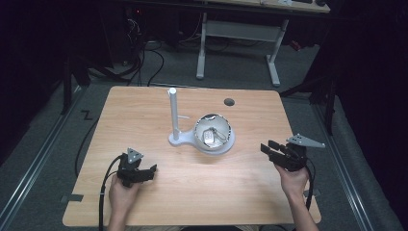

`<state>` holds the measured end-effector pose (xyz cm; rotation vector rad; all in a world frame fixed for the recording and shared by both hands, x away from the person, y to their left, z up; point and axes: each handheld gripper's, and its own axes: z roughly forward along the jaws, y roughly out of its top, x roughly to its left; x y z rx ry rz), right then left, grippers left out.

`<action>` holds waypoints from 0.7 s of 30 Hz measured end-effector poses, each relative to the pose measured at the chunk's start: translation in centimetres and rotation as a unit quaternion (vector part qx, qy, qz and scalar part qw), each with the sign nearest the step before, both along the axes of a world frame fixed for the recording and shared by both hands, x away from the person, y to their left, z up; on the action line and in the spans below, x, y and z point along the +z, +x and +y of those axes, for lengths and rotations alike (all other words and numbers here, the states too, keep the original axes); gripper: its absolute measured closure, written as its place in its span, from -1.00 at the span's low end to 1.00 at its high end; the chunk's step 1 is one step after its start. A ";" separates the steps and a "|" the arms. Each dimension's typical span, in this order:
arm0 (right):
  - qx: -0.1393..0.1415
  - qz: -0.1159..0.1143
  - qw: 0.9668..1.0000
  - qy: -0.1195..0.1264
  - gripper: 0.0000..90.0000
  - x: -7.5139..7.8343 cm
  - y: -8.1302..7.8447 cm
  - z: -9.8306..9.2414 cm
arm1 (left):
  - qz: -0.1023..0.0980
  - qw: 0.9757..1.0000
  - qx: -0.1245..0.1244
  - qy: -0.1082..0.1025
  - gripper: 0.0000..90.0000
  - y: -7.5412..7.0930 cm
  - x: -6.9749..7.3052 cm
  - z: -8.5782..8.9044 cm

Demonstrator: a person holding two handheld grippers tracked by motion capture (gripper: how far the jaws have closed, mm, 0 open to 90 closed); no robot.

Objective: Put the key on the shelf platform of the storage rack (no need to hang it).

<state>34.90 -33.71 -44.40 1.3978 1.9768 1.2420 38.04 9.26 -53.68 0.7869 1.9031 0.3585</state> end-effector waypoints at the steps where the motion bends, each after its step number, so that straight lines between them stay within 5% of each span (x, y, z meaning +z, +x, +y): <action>1: -0.001 0.002 1.000 0.001 0.28 -0.1 -0.1 0.0 | 0.000 1.000 0.000 0.000 -0.54 0.0 0.0 0.0; 21: 0.018 0.027 0.999 0.003 0.28 -3.3 -0.6 1.7 | -0.001 1.000 -0.001 0.001 -0.54 0.0 0.0 0.0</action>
